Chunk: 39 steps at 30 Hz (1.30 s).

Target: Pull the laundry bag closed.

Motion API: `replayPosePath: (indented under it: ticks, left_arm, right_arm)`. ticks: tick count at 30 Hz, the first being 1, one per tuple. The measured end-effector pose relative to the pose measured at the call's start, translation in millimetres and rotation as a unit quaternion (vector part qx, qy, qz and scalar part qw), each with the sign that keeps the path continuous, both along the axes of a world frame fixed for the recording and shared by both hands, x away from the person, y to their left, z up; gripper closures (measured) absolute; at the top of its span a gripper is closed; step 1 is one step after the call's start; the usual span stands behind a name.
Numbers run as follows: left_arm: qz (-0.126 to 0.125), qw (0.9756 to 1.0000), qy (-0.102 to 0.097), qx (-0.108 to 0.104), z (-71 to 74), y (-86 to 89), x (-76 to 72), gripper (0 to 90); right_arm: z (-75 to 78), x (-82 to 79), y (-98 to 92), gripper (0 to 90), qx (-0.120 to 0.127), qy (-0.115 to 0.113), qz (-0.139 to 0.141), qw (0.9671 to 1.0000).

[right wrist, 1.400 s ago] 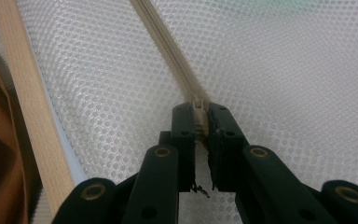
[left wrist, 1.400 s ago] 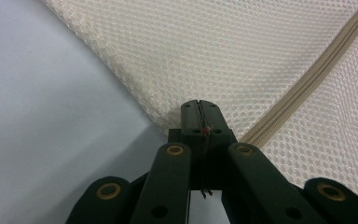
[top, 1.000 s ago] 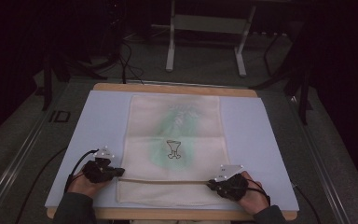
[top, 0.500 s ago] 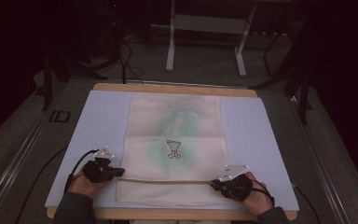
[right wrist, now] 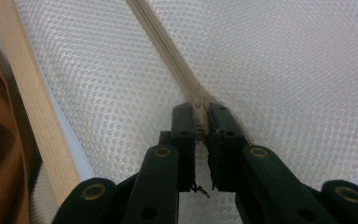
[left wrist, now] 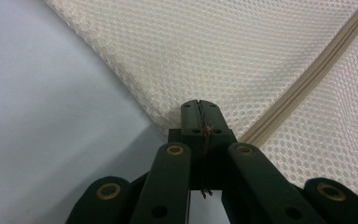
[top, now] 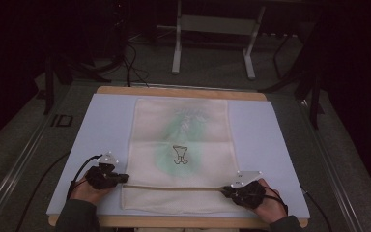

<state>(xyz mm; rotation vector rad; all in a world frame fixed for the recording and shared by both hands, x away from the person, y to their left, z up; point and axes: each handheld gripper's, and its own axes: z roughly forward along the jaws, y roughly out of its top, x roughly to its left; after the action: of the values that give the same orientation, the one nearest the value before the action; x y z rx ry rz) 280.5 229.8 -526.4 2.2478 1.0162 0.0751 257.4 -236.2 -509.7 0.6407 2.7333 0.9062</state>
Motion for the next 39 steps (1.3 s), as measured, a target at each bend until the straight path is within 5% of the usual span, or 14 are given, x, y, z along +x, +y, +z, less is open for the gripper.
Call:
replayPosePath:
  ticks: [27,39]
  left_arm:
    - [0.0,1.0,0.001,0.0,0.1,-0.3,0.1,89.9]
    - [0.001,1.0,0.001,0.001,0.2,-0.3,0.1,89.9]
  right_arm:
    - [4.1,2.8,-15.0,82.2,-0.002,0.007,-0.007,1.0]
    - [3.6,7.1,-46.6,82.2,0.01,0.018,-0.039,0.999]
